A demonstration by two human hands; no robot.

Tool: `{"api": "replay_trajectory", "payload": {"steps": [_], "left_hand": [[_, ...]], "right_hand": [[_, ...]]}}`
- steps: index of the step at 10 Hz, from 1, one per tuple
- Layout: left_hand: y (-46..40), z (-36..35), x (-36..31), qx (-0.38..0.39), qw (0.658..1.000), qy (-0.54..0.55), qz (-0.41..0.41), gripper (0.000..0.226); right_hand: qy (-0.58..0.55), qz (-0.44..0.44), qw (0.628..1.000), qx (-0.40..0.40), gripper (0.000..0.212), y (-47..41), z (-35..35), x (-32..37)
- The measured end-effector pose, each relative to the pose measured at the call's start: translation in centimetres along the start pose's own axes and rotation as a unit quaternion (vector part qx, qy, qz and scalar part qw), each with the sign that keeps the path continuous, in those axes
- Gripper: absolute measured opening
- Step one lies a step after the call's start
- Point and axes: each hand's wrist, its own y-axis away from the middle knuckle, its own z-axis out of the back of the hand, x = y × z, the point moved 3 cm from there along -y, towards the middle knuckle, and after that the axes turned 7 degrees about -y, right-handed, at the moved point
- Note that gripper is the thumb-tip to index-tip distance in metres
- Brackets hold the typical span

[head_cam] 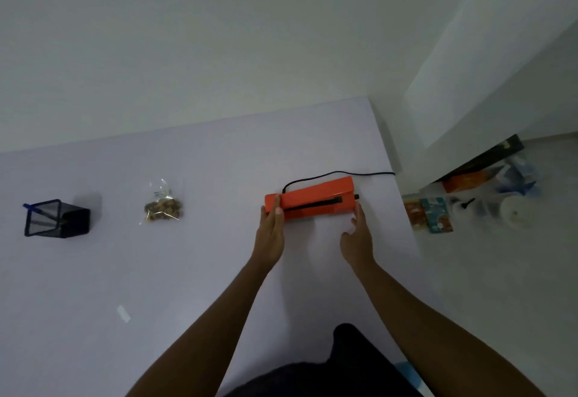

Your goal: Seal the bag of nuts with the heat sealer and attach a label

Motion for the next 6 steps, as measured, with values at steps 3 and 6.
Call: {"api": "replay_trajectory", "payload": {"steps": [3, 6], "left_hand": [[-6.6, 1.8, -2.1, 0.012, 0.997, -0.081, 0.005, 0.058], [-6.3, 4.6, -4.0, 0.026, 0.983, -0.177, -0.031, 0.062]], "right_hand": [[0.062, 0.015, 0.995, 0.080, 0.088, -6.2, -0.2, 7.1], [0.186, 0.068, 0.973, 0.118, 0.080, -6.0, 2.9, 10.0]]}}
